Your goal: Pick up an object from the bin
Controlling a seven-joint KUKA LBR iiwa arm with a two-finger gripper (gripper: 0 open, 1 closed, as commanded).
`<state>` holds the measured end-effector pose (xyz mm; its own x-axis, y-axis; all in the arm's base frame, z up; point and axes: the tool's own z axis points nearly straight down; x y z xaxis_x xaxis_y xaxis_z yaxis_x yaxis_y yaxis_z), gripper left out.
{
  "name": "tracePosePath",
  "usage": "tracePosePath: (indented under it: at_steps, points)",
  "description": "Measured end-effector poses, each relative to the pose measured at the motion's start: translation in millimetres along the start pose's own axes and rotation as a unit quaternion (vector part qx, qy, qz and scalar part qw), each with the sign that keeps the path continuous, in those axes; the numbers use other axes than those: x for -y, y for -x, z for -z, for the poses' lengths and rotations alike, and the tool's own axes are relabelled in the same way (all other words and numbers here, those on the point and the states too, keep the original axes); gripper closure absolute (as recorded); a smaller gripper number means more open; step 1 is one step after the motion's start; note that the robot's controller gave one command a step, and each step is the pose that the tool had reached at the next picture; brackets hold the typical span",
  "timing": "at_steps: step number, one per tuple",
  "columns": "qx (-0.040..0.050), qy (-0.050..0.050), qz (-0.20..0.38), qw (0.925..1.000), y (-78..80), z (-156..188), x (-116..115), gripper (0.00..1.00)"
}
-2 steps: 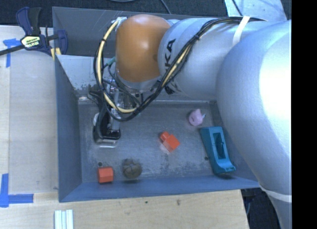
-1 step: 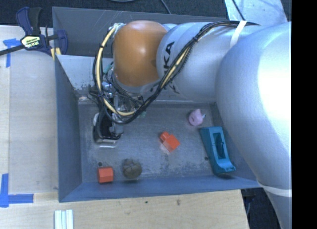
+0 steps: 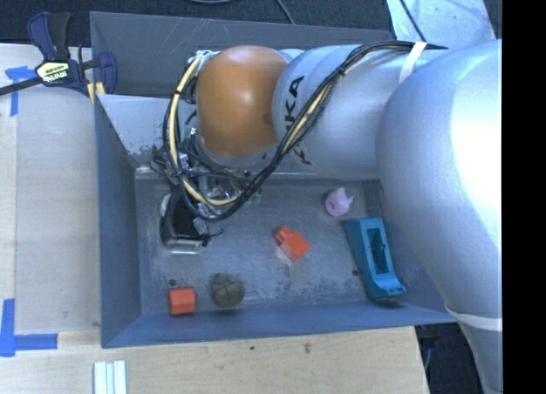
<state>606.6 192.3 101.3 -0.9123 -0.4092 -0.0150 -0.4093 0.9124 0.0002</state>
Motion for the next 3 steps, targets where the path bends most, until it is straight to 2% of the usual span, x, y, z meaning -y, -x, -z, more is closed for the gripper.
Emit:
tracePosePath:
  at_steps: [1,2,3]
  points:
    - [-0.0005,0.0,0.075,0.9972,4.3,1.9,1.3,0.0]
    - [-0.003,0.0,0.163,0.9867,5.7,-23.9,-0.6,0.0]
    - [0.0231,-0.005,0.286,0.9579,25.5,-14.2,-12.0,1.0]
